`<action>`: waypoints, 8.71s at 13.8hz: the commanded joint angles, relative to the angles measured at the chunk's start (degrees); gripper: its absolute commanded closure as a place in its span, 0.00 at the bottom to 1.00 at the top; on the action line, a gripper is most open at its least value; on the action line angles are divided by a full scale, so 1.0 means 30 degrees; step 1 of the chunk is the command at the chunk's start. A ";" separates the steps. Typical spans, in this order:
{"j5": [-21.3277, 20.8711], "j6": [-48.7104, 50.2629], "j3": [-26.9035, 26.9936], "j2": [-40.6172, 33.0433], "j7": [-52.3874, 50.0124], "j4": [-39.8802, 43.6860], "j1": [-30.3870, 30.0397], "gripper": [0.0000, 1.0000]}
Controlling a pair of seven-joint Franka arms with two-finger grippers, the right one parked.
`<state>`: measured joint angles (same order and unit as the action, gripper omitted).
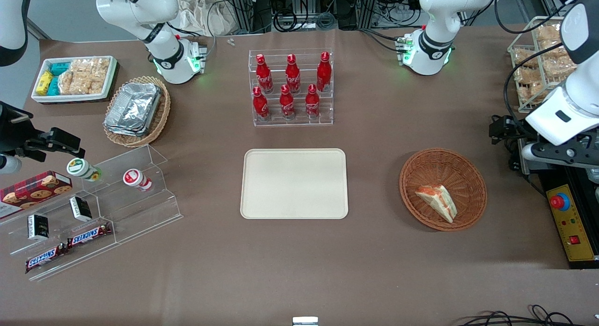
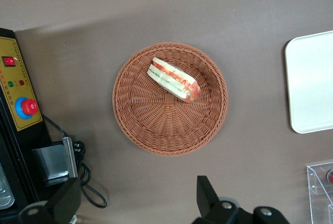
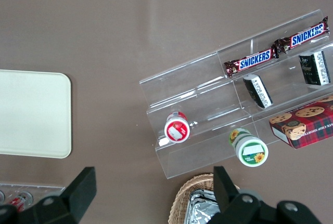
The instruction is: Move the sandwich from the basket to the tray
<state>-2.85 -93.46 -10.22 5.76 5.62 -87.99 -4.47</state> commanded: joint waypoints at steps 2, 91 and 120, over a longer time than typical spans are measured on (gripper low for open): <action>-0.0194 0.0686 -0.0196 0.0745 -0.0174 0.0939 -0.0064 0.00; -0.9598 -0.9186 -0.9014 1.2960 -2.0449 -0.0174 0.4419 1.00; -0.1956 -0.1281 -0.9278 0.4059 -1.0648 0.1383 -0.6562 0.00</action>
<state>-11.51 -99.01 -37.35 19.96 -32.52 -81.31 -20.62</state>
